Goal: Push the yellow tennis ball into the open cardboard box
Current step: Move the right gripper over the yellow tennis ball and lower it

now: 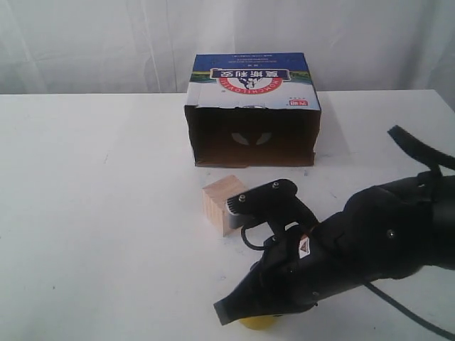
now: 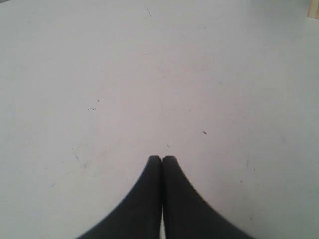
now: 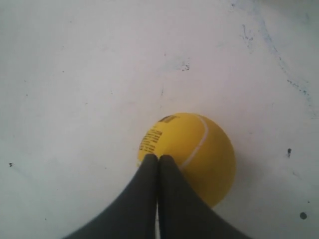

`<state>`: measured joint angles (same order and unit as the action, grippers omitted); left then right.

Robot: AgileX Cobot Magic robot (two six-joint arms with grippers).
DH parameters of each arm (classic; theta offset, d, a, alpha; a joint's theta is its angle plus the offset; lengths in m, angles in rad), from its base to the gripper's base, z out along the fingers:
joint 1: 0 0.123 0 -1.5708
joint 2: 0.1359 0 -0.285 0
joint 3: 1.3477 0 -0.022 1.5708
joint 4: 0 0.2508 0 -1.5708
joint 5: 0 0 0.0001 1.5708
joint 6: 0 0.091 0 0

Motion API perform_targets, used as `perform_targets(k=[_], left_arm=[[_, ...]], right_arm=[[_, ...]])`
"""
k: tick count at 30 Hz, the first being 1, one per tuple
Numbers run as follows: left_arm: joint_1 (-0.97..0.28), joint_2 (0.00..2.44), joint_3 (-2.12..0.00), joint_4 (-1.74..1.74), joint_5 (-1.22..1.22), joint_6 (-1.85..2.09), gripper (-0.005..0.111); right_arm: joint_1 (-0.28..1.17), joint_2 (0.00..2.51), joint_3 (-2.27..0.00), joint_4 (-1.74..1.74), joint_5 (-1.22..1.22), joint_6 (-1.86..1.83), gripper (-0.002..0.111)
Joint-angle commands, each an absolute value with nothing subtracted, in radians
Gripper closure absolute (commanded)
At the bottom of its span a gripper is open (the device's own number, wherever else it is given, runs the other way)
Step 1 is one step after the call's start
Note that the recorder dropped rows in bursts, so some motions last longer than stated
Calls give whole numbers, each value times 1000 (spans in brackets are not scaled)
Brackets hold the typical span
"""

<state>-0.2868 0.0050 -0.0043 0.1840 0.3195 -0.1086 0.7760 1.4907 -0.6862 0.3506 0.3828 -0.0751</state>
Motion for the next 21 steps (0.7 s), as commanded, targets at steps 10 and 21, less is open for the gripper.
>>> perform_targets(k=[10,21], left_arm=[[-292,0,0,187,330,-106,107],[-292,0,0,187,330,-106,107]], right_arm=[[596,1303,-763,8,603,68,108],[481,1485,-707,-78,565,75,108]])
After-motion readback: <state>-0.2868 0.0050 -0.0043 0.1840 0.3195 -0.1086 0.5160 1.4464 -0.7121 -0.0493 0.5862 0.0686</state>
